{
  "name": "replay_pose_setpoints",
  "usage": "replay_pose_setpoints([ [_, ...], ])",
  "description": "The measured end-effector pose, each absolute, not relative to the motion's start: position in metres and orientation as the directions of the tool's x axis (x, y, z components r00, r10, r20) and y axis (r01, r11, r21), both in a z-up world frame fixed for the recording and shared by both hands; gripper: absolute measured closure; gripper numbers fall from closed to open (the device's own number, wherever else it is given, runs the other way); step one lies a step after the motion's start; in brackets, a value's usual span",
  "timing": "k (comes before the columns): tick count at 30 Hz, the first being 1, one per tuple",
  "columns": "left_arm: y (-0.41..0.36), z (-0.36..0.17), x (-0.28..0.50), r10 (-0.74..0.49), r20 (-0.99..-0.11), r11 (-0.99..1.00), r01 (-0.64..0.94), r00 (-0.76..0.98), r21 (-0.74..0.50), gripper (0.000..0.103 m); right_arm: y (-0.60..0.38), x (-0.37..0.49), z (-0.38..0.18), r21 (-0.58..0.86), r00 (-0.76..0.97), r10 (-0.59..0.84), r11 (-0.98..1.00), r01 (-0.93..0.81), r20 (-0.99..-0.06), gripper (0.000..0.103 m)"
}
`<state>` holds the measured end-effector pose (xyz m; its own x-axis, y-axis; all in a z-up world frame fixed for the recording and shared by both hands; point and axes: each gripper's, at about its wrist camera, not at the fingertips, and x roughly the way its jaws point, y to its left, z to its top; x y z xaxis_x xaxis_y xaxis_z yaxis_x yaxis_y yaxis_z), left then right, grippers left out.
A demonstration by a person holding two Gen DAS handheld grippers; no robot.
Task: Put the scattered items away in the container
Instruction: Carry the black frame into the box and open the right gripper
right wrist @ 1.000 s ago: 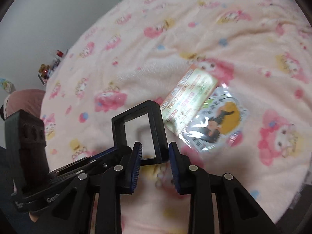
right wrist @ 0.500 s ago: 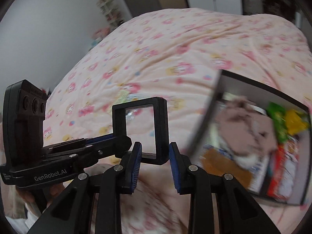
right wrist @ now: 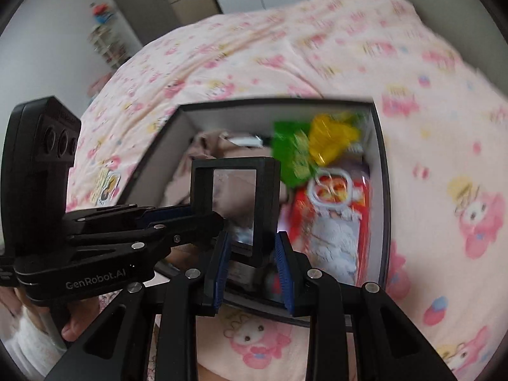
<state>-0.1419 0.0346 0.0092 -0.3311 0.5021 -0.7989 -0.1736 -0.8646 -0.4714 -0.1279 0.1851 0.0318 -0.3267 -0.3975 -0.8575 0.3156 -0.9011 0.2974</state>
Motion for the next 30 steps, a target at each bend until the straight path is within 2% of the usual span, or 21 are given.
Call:
replay_pose_setpoints([
  [3,0.036,-0.009,-0.143,0.502,-0.816,-0.865,-0.146,-0.287,-0.48,0.08,0.196,-0.142,0.009,0.39,-0.249,-0.446,-0.888,0.242,-0.86,0.077],
  [6,0.042,-0.023,-0.144,0.474,-0.842,-0.881,-0.137,-0.258,-0.454,0.08,0.195,-0.149,-0.002,0.402,-0.204,-0.444,-0.89,0.215,-0.873,0.077],
  [15,0.034,-0.025,-0.149,0.391,-0.896,-0.92,-0.1,-0.212,-0.378,0.08,0.179,-0.147,-0.004,0.329,-0.226,-0.398,-0.899,0.289,-0.889,0.077],
  [19,0.03,-0.01,-0.159,0.36,-0.892,-0.933,-0.107,-0.273,-0.344,0.077,0.196,-0.152,0.012,0.238,-0.344,-0.323,-0.934,0.266,-0.882,0.077],
  [23,0.038,-0.011,-0.171,0.364,-0.883,-0.932,-0.119,-0.297,-0.344,0.077,0.195,-0.165,-0.002,0.185,-0.315,-0.262,-0.949,0.253,-0.912,0.077],
  [30,0.056,-0.016,-0.192,0.306,-0.905,-0.951,-0.136,-0.296,-0.277,0.077,0.164,-0.165,-0.01,0.037,-0.356,-0.162,-0.942,0.333,-0.92,0.076],
])
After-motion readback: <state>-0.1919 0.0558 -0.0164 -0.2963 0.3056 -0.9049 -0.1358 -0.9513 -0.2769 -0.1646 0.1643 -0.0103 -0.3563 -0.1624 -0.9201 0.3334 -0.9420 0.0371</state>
